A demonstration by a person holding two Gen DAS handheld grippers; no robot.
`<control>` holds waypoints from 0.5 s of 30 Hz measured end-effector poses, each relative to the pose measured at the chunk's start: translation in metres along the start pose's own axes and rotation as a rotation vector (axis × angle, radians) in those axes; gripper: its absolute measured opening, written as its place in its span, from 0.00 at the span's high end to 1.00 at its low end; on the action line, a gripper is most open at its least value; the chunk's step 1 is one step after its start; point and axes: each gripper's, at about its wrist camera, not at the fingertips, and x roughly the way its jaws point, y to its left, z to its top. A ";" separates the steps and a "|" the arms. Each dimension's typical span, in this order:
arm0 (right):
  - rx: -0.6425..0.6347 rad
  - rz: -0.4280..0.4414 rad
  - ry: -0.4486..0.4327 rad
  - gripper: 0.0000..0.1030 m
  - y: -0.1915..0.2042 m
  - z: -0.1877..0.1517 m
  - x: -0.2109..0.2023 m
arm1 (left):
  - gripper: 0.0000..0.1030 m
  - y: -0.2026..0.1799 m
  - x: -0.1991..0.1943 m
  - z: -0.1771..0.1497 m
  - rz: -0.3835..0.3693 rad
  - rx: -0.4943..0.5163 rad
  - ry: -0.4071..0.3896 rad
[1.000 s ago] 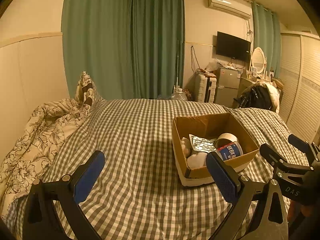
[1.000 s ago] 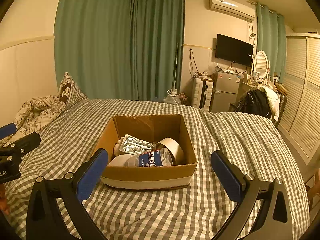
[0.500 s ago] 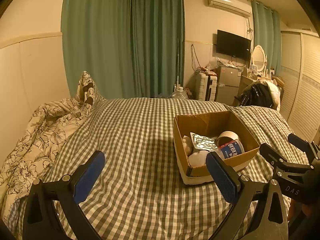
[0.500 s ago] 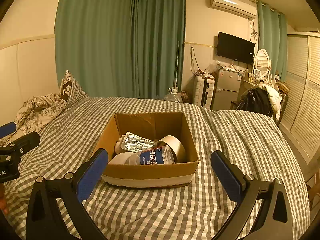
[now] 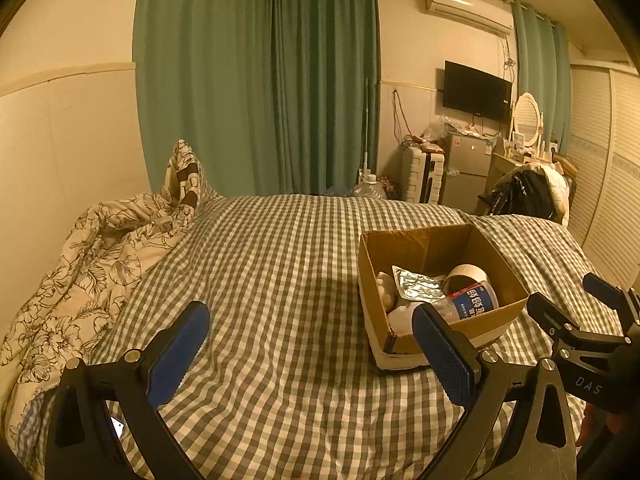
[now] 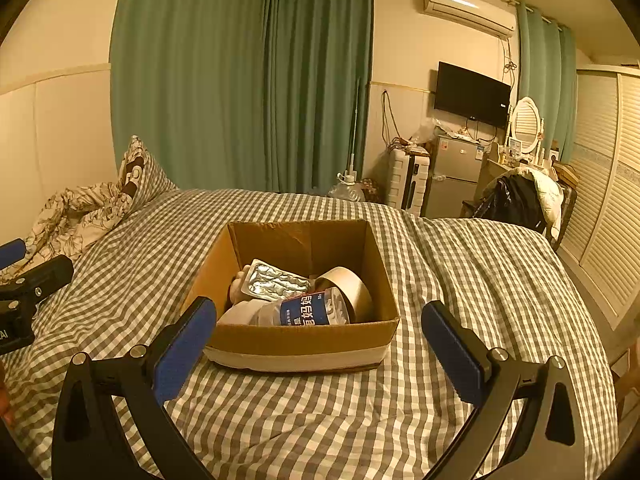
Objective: Organize objects
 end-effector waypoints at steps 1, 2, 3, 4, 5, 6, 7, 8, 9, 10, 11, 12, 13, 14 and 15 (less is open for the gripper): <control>0.000 0.000 0.001 0.00 0.000 0.000 0.000 | 0.00 0.000 0.000 0.000 0.002 0.003 0.000; -0.001 -0.001 0.003 0.00 0.000 0.000 0.001 | 0.00 0.000 0.000 0.000 0.002 0.005 0.000; 0.000 -0.003 0.003 0.00 0.000 0.000 0.001 | 0.00 0.000 0.000 -0.001 0.002 0.007 0.000; 0.001 -0.005 0.002 0.00 0.000 -0.001 0.001 | 0.00 -0.001 0.000 -0.001 0.002 0.009 0.001; 0.004 -0.005 0.001 0.00 -0.001 -0.001 0.000 | 0.00 -0.001 0.000 -0.001 0.003 0.010 0.002; 0.007 -0.004 0.000 0.00 -0.001 -0.001 0.000 | 0.00 -0.001 0.000 -0.002 0.003 0.010 0.002; 0.009 -0.005 -0.001 0.00 -0.002 -0.001 0.000 | 0.00 -0.001 0.000 -0.002 0.002 0.010 0.003; 0.011 -0.005 -0.001 0.00 -0.003 -0.001 0.000 | 0.00 -0.001 0.000 -0.002 0.002 0.010 0.003; 0.013 -0.006 -0.001 0.00 -0.002 -0.001 0.000 | 0.00 -0.001 0.000 -0.002 0.002 0.010 0.004; 0.014 -0.006 -0.001 0.00 -0.002 -0.001 0.000 | 0.00 -0.002 0.000 -0.002 0.003 0.011 0.005; 0.015 -0.005 -0.001 0.00 -0.002 -0.001 0.000 | 0.00 -0.002 0.000 -0.002 0.002 0.012 0.005; 0.015 -0.006 0.000 0.00 -0.002 -0.001 0.000 | 0.00 -0.002 0.001 -0.002 0.001 0.014 0.008; 0.016 -0.006 -0.001 0.00 -0.002 -0.001 0.000 | 0.00 -0.002 0.001 -0.003 0.002 0.015 0.009; 0.015 -0.006 -0.001 0.00 -0.002 -0.001 0.000 | 0.00 -0.002 0.001 -0.003 0.002 0.013 0.007; 0.016 -0.005 0.000 0.00 -0.002 -0.001 0.000 | 0.00 -0.002 0.001 -0.002 0.001 0.013 0.007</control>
